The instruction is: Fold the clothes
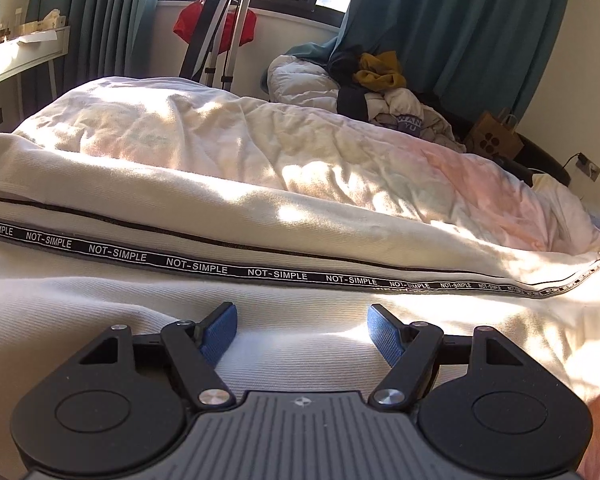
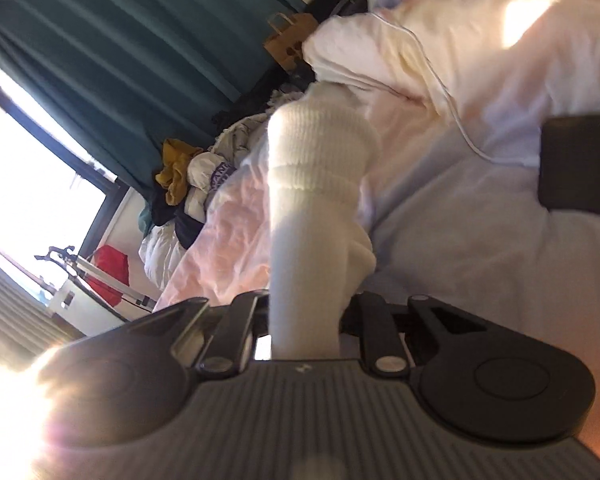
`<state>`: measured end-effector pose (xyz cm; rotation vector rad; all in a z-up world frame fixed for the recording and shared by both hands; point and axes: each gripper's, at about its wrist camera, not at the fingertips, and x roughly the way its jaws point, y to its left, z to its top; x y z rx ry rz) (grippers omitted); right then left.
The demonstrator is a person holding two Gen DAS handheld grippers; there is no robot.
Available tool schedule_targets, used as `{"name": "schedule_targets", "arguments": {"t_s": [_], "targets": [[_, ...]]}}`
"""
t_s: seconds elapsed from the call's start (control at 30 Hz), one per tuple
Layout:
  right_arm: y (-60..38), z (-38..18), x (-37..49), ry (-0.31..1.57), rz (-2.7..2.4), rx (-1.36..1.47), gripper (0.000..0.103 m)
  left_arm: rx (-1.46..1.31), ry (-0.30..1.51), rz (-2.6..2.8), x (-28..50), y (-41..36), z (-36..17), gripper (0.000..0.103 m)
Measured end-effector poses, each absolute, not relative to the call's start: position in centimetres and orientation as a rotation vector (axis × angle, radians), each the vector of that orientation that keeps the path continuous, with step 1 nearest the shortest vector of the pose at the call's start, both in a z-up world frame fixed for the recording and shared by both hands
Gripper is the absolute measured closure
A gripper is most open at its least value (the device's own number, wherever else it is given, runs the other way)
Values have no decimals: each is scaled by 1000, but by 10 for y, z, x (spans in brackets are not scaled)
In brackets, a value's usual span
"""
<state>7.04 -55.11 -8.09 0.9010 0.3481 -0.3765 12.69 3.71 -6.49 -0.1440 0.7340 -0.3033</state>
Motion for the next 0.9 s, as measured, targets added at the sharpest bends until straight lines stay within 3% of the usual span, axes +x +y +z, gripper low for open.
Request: {"name": "schedule_targets", "arguments": {"t_s": [0.33, 0.53, 0.73, 0.9], "targets": [[-429, 20, 81, 258, -295, 342, 86, -196, 730, -311, 126, 50, -54, 29], [-324, 42, 84, 222, -201, 50, 86, -305, 691, -303, 124, 77, -40, 30], [-203, -16, 87, 316, -83, -245, 86, -436, 640, -294, 123, 109, -25, 30], [-127, -100, 92, 544, 22, -460, 86, -488, 637, -308, 124, 122, -24, 30]]}}
